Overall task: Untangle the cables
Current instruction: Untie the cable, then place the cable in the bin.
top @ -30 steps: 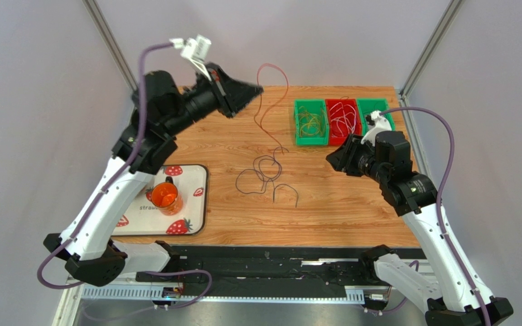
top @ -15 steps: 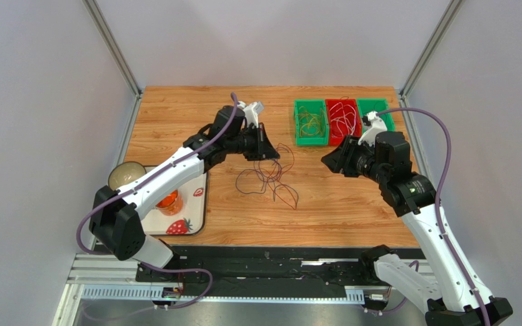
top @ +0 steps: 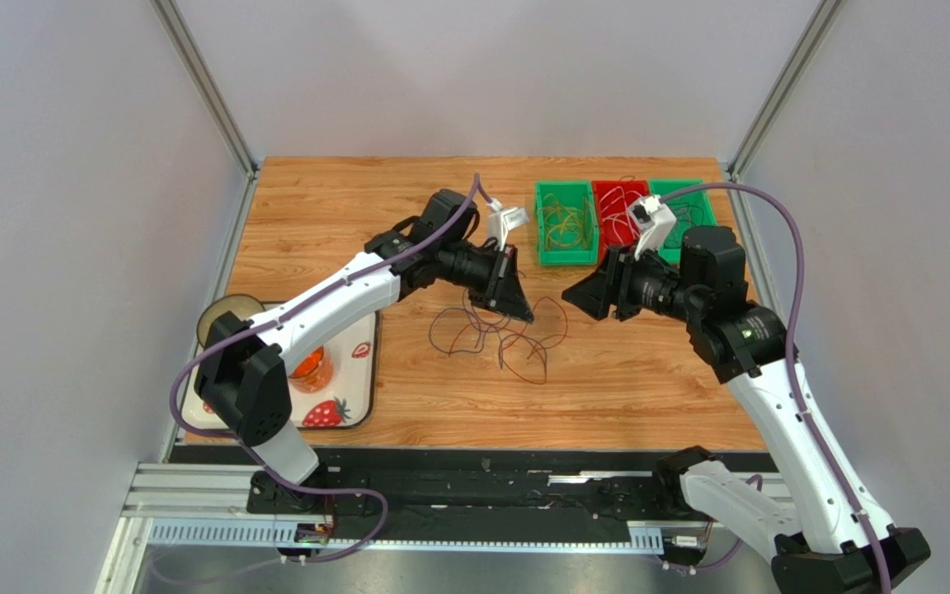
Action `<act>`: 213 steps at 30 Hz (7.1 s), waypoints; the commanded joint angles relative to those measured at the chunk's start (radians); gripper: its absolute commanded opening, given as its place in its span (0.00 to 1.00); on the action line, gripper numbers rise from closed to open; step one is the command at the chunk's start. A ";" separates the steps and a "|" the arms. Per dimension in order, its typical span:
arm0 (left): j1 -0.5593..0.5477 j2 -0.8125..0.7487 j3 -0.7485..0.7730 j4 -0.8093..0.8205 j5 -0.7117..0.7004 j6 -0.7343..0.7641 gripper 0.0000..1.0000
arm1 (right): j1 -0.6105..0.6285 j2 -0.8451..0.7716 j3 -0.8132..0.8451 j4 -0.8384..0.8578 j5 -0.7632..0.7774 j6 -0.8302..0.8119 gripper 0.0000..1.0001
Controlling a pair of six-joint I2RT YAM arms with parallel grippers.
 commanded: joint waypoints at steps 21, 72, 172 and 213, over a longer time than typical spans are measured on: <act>-0.020 -0.107 0.093 -0.267 0.478 0.340 0.00 | 0.002 0.032 0.086 0.142 -0.536 -0.099 0.56; -0.018 -0.125 0.180 -0.401 0.429 0.429 0.00 | 0.178 0.208 0.129 -0.059 -0.631 -0.288 0.00; 0.140 -1.144 -0.380 -0.570 -1.099 0.030 0.78 | -0.165 0.727 1.087 0.401 0.753 -0.206 0.00; 0.141 -1.112 -0.378 -0.571 -1.109 0.030 0.77 | -0.377 0.810 0.855 0.786 0.389 -0.070 0.00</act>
